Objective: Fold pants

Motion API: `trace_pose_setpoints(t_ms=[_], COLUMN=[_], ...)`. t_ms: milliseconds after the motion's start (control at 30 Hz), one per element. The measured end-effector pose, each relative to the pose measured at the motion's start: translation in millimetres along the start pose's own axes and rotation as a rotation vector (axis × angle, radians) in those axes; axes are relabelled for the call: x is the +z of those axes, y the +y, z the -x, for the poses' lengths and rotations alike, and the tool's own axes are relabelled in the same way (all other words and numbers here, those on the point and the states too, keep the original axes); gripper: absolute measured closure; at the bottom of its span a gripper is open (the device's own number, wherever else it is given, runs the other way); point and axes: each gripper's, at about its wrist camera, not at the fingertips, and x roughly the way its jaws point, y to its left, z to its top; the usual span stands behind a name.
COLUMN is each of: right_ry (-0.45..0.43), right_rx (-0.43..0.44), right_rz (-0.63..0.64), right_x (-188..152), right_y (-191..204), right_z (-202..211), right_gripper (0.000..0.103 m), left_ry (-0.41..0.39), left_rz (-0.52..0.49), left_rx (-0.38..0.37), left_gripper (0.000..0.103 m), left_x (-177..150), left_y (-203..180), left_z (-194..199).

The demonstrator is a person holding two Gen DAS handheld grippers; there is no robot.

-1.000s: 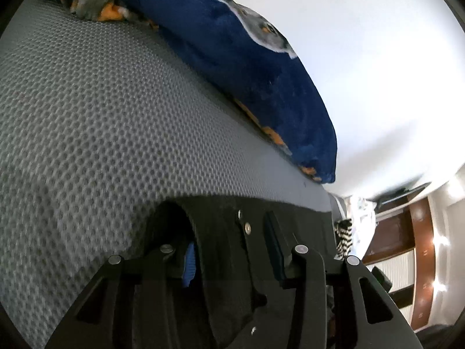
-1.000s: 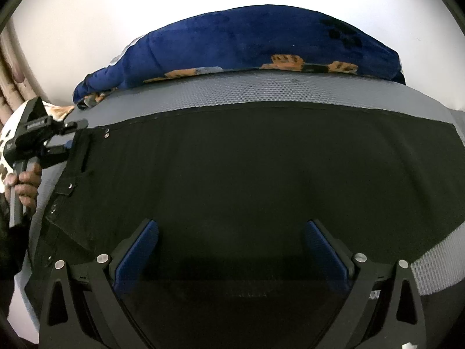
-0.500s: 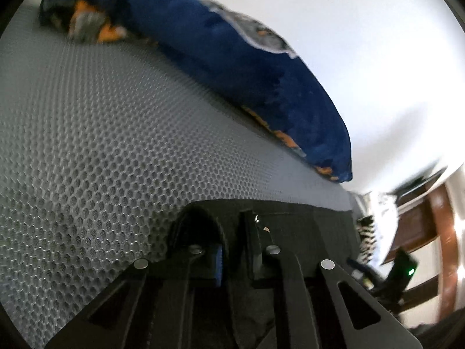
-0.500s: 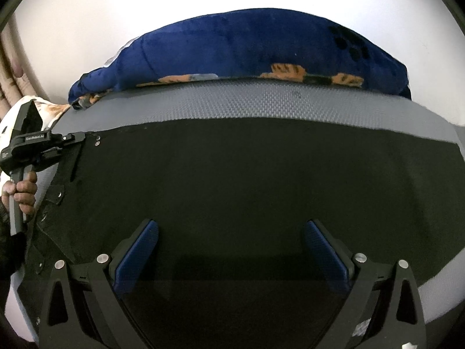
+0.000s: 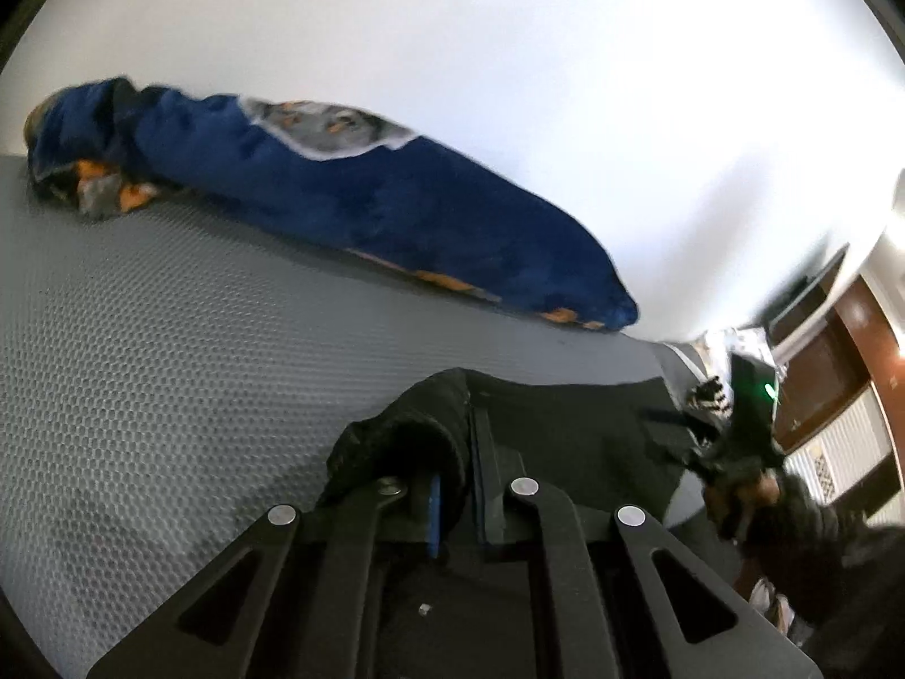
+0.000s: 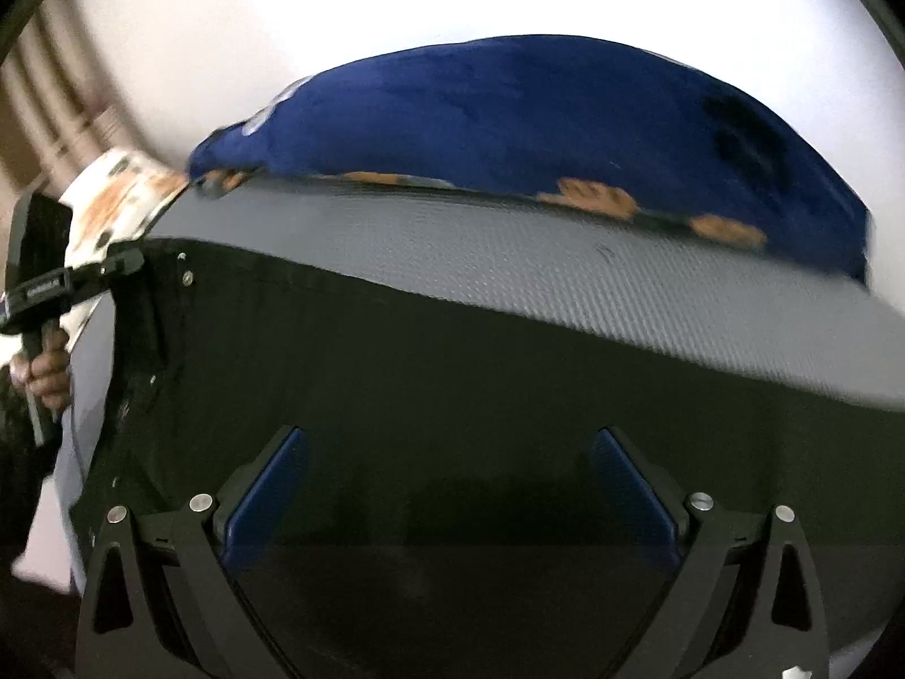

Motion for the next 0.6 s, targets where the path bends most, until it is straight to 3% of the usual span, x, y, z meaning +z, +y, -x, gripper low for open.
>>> trace_pose_setpoints(t_ms=[167, 400, 533, 600], right_ry=[0.094, 0.164, 0.236, 0.295], right_rx=[0.062, 0.129, 0.212, 0.265], right_rz=[0.135, 0.186, 0.256, 0.297], right_x=[33, 72, 79, 80], right_y=[-14, -36, -33, -30], right_z=[-18, -46, -60, -69], right_gripper=[0.003, 0.008, 0.009, 0.016], left_ry=[-0.023, -0.089, -0.106, -0.108], left_rz=[0.004, 0.040, 0.045, 0.048], left_rx=[-0.018, -0.120, -0.116, -0.108], left_gripper=[0.095, 0.095, 0.095, 0.095], left_x=[-1, -9, -15, -15], left_y=[-19, -29, -35, -37], left_z=[12, 46, 58, 61])
